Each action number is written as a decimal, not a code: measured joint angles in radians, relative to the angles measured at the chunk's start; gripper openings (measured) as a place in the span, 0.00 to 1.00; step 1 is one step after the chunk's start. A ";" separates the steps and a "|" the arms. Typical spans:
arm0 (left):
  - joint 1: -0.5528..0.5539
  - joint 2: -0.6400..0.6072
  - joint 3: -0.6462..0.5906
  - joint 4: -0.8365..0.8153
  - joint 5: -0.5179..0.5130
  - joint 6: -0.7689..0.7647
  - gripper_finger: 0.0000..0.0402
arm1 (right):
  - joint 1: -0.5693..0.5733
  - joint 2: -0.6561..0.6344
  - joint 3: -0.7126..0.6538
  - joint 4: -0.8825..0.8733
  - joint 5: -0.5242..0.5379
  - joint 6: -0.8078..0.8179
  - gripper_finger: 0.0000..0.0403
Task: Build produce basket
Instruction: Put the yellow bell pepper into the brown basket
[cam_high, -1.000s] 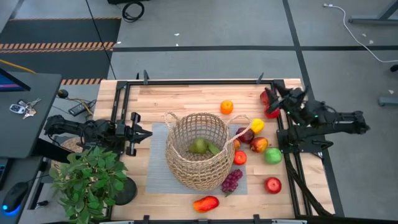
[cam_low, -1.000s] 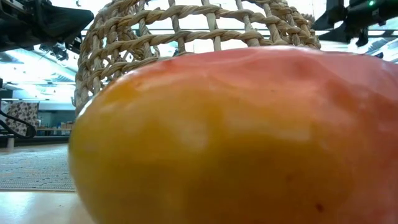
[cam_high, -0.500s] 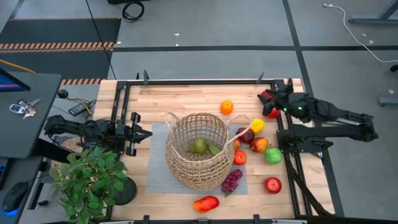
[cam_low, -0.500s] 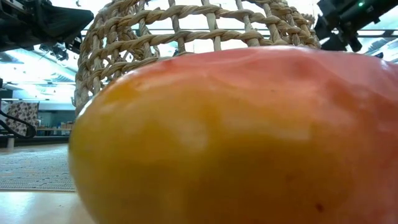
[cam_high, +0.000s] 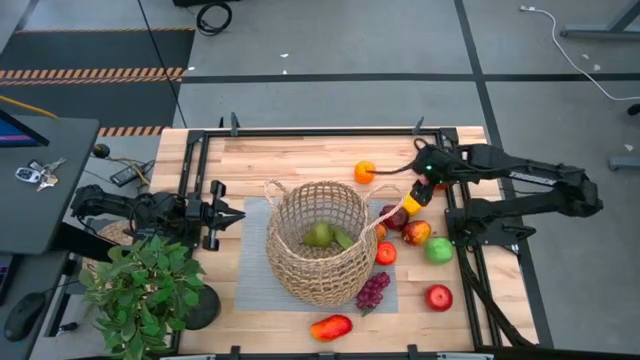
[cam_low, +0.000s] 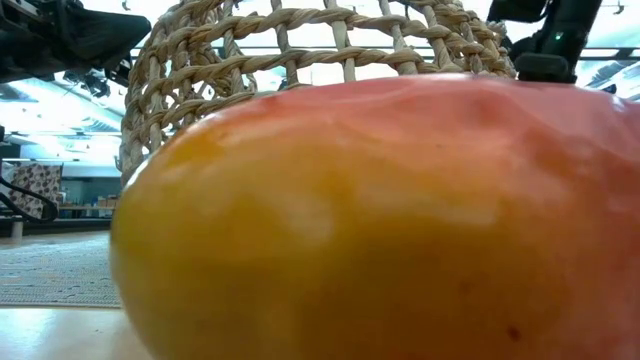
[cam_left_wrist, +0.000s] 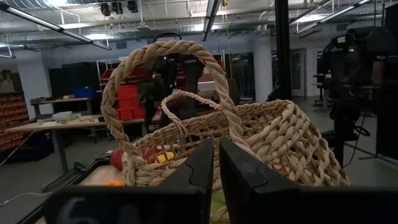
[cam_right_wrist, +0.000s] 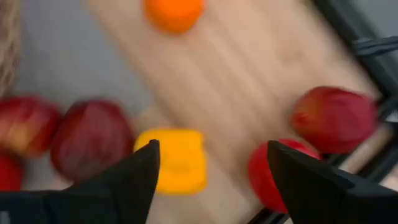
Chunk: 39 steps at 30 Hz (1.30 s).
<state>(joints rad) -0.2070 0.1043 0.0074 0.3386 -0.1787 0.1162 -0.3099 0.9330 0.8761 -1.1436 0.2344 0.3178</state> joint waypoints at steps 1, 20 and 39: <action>0.000 0.000 0.000 0.000 0.000 0.000 0.07 | 0.000 0.017 0.000 0.000 -0.027 -0.019 0.78; 0.000 0.000 0.000 0.000 0.000 0.000 0.07 | 0.004 0.319 0.000 -0.028 -0.136 -0.420 0.98; 0.000 0.000 0.000 0.000 0.000 0.000 0.07 | 0.034 0.513 0.000 0.011 -0.066 -0.738 0.98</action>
<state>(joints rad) -0.2070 0.1045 0.0074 0.3389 -0.1789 0.1162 -0.2755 1.4457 0.8761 -1.1322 0.1684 -0.4197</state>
